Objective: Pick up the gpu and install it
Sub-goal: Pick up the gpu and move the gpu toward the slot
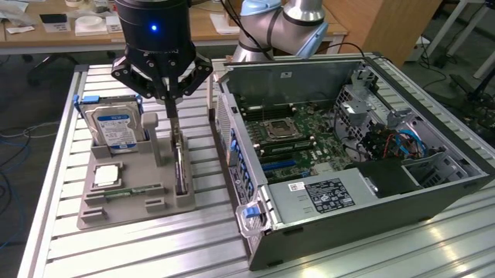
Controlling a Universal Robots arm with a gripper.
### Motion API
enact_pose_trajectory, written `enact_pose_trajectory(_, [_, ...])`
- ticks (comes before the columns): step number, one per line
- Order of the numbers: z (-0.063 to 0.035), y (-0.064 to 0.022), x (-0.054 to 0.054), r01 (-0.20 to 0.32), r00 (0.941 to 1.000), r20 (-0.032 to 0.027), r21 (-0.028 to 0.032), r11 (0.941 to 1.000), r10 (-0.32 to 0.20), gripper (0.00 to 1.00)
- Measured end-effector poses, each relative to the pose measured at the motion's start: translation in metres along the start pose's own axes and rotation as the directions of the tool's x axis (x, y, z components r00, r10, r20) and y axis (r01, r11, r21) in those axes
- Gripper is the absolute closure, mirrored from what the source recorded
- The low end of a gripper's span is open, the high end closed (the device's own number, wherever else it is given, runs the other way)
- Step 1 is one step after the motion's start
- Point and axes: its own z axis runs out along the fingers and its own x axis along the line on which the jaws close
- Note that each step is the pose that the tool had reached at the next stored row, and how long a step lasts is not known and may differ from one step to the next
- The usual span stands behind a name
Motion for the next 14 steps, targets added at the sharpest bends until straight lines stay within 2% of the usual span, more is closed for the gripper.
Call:
enact_pose_trajectory(6, [0.0,0.0,0.0,0.0,1.0,0.0,0.0,1.0,0.0,0.89])
enact_pose_trajectory(8, [0.0,0.0,0.0,0.0,1.0,0.0,0.0,1.0,0.0,0.76])
enact_pose_trajectory(9, [0.0,0.0,0.0,0.0,1.0,0.0,0.0,1.0,0.0,0.76])
enact_pose_trajectory(11, [0.0,0.0,0.0,0.0,1.0,0.0,0.0,1.0,0.0,0.65])
enact_pose_trajectory(12, [0.0,0.0,0.0,0.0,1.0,0.0,0.0,1.0,0.0,0.65])
enact_pose_trajectory(13, [0.0,0.0,0.0,0.0,1.0,0.0,-0.0001,1.0,0.0,0.58])
enact_pose_trajectory(14, [0.0,0.0,0.0,0.0,1.0,0.0,0.0,1.0,0.0,0.58])
